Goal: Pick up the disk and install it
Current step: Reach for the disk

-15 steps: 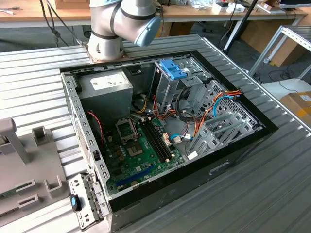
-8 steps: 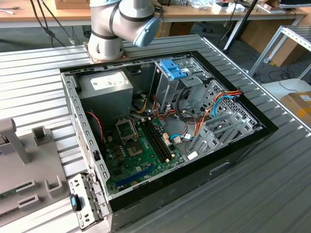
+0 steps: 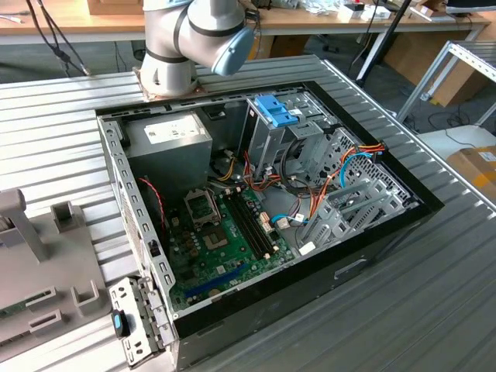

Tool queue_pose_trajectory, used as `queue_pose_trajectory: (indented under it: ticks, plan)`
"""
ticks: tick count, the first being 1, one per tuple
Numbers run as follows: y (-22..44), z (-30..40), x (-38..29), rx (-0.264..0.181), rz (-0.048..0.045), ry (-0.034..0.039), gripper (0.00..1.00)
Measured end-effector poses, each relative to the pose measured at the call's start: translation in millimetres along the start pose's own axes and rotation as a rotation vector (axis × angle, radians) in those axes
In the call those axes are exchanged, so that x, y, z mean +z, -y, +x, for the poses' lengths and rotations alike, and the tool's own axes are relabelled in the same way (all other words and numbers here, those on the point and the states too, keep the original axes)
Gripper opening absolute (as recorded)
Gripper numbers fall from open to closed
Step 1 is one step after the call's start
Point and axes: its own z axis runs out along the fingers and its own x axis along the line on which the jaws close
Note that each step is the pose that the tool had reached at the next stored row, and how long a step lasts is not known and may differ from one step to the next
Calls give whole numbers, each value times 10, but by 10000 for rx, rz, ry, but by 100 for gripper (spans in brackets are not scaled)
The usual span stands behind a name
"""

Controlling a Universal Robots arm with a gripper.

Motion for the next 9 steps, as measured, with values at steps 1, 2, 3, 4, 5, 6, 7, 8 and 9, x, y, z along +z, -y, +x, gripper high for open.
queue_pose_trajectory:
  ticks: [1, 2, 3, 4, 5, 6, 7, 8, 9]
  plan:
    - [-1, 20, -1, -11, 4, -2, 11]
    - [-10, 30, 0, -20, 5, -2, 11]
    - [-10, 33, 0, -22, 5, -2, 11]
    - [-10, 33, 0, -22, 5, -3, 11]
    - [-11, 33, 0, -22, 5, -2, 11]
    - [-11, 34, 0, -23, 6, -3, 11]
    - [-25, 35, 1, -22, 9, -2, 11]
    - [-43, 36, 3, -24, 13, -2, 11]
    - [-69, 39, 7, -25, 17, -2, 11]
